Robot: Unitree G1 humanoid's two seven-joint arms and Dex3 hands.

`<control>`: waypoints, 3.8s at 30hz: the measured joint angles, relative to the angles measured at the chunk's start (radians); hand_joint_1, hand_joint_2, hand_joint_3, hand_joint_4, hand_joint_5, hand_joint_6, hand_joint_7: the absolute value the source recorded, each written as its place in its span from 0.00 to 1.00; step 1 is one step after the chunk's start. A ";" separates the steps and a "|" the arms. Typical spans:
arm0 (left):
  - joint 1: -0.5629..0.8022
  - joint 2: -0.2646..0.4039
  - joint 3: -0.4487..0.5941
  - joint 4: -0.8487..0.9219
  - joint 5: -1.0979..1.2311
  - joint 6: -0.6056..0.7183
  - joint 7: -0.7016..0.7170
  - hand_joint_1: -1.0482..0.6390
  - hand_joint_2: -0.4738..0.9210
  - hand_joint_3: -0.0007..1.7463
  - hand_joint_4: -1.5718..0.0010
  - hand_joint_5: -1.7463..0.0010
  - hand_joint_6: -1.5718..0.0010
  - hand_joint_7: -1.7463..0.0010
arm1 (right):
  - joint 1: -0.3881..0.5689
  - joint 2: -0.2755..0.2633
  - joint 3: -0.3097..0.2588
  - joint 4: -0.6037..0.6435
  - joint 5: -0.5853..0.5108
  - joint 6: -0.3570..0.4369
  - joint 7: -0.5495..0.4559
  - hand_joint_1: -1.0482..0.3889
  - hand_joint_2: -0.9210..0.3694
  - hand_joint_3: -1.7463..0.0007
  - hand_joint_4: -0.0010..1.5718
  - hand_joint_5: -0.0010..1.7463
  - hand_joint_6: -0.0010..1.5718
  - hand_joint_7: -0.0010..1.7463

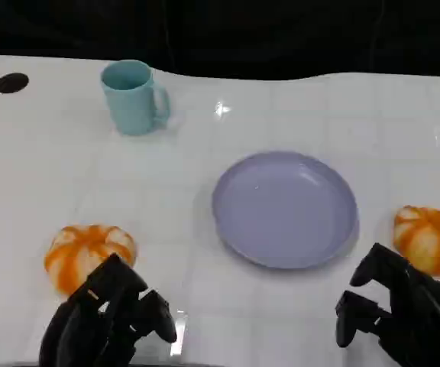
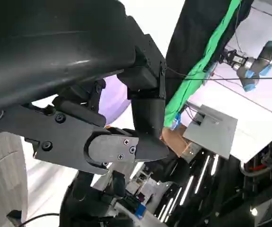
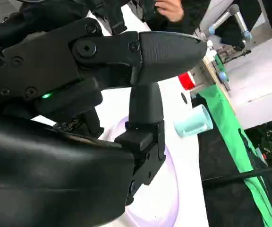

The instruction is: Grasp the bread from the table and place it into the plate.

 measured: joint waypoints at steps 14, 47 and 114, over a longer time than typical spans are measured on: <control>0.000 0.001 0.016 0.005 -0.020 0.015 -0.021 0.30 1.00 0.16 0.54 0.00 0.62 0.17 | 0.002 0.004 0.004 0.002 0.000 0.000 -0.004 0.33 0.03 0.72 0.49 1.00 0.30 1.00; 0.076 0.216 -0.075 -0.339 0.963 -0.339 0.372 0.29 1.00 0.07 0.90 0.75 0.80 1.00 | -0.004 0.008 0.013 0.005 -0.001 0.003 -0.014 0.34 0.03 0.69 0.51 1.00 0.32 0.99; -0.666 0.429 -0.520 0.584 1.503 0.015 0.477 0.47 1.00 0.03 0.67 0.69 0.67 0.96 | -0.005 0.014 0.010 -0.002 -0.001 0.013 -0.015 0.33 0.00 0.73 0.47 1.00 0.29 1.00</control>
